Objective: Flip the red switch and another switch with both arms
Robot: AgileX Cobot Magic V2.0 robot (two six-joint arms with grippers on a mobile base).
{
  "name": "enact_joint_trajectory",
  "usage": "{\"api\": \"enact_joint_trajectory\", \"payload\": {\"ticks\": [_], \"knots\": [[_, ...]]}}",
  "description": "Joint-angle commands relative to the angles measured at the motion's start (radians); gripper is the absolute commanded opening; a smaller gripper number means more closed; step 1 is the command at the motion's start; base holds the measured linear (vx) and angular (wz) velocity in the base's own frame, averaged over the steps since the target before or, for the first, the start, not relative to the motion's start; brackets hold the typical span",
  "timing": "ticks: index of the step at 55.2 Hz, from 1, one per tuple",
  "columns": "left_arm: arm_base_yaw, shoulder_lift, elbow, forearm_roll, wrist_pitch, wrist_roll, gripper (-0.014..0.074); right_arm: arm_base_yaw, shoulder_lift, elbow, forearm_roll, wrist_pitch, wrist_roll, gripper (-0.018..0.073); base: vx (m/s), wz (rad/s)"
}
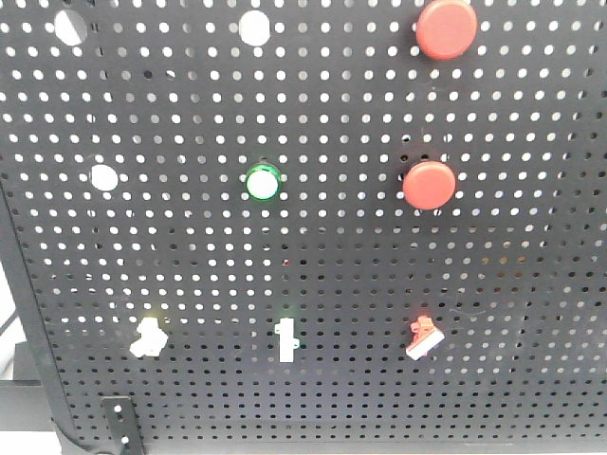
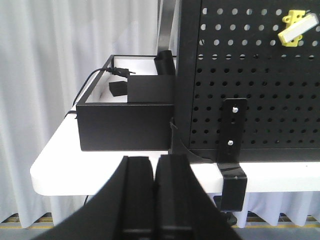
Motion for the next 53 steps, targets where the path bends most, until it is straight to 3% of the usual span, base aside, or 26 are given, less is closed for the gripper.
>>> {"api": "enact_joint_trajectory", "payload": {"ticks": [1,53], "knots": [[0.002,0.003,0.019,-0.007,-0.086,0.000,0.0003,0.031,-0.015,0.005,-0.058,-0.040,0.042,-0.0006,0.00,0.00],[0.002,0.003,0.019,-0.007,-0.087,0.000,0.0003,0.028,-0.014,0.005,-0.045,-0.035,0.034,-0.0006,0.00,0.00]]}}
